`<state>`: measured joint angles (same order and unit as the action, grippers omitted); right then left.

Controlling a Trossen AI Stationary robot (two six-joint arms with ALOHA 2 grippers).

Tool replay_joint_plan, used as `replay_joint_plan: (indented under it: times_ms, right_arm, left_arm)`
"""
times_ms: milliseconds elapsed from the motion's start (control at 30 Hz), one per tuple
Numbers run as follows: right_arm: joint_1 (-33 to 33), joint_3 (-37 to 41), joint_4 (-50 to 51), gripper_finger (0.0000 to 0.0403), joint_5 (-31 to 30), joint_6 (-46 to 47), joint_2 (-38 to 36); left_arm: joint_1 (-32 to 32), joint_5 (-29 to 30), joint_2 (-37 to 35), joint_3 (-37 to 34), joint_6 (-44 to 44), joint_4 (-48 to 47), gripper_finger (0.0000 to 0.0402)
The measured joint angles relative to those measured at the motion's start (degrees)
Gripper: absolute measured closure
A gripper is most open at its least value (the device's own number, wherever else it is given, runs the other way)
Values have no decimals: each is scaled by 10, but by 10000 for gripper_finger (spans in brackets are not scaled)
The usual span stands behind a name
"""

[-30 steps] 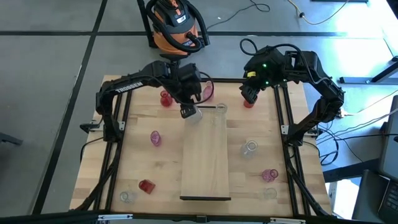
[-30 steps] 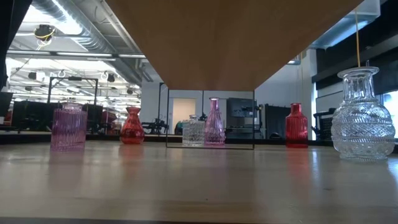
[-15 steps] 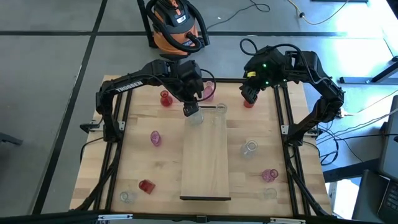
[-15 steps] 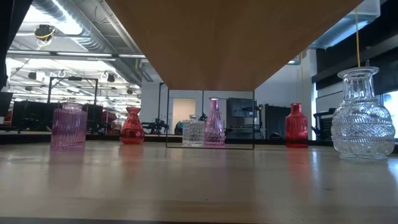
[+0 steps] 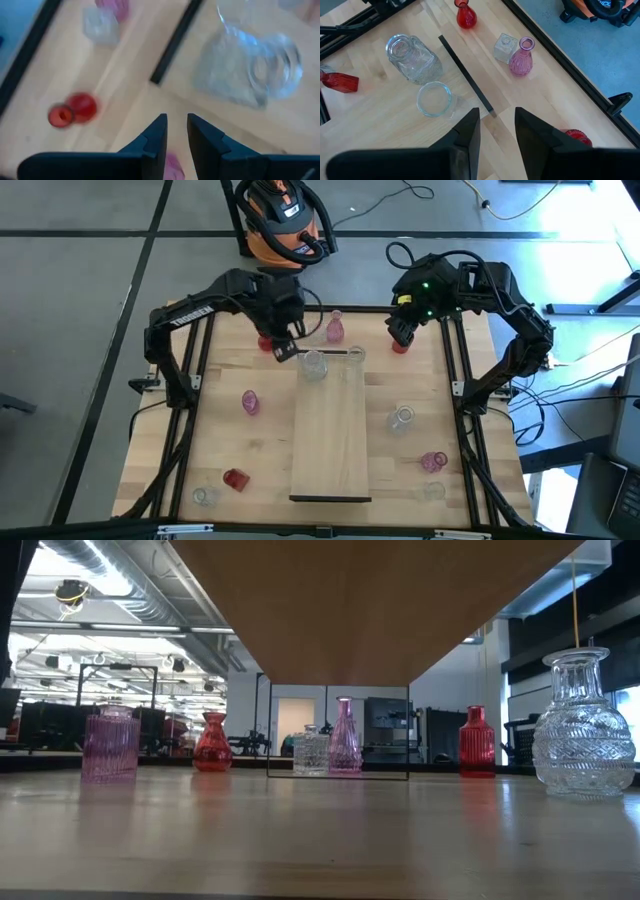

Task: Sort vases onto shelf
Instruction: Put the transparent vase on the shelf aligned with the transparent vase on the top

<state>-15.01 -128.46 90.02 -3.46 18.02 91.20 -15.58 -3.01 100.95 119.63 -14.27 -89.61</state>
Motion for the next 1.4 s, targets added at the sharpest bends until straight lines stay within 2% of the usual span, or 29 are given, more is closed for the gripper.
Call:
replay_joint_plan:
  times_ms: [200, 433, 600, 1033, 1400]
  right_arm:
    - [0, 0, 0, 297, 0, -2, 0]
    - [0, 0, 0, 297, 0, -3, 0]
    - [0, 0, 0, 297, 0, -3, 0]
    - [0, 0, 0, 297, 0, -5, 0]
    - [0, 0, 0, 297, 0, -5, 0]
  left_arm:
    - [38, -26, 7, -15, -2, 17, 333]
    - [41, -32, 9, -90, -20, 29, 333]
    - [45, -55, 9, -126, -23, 91, 333]
    - [43, -55, 9, -138, -33, 167, 333]
    - [17, -38, 9, -138, -26, 174, 333]
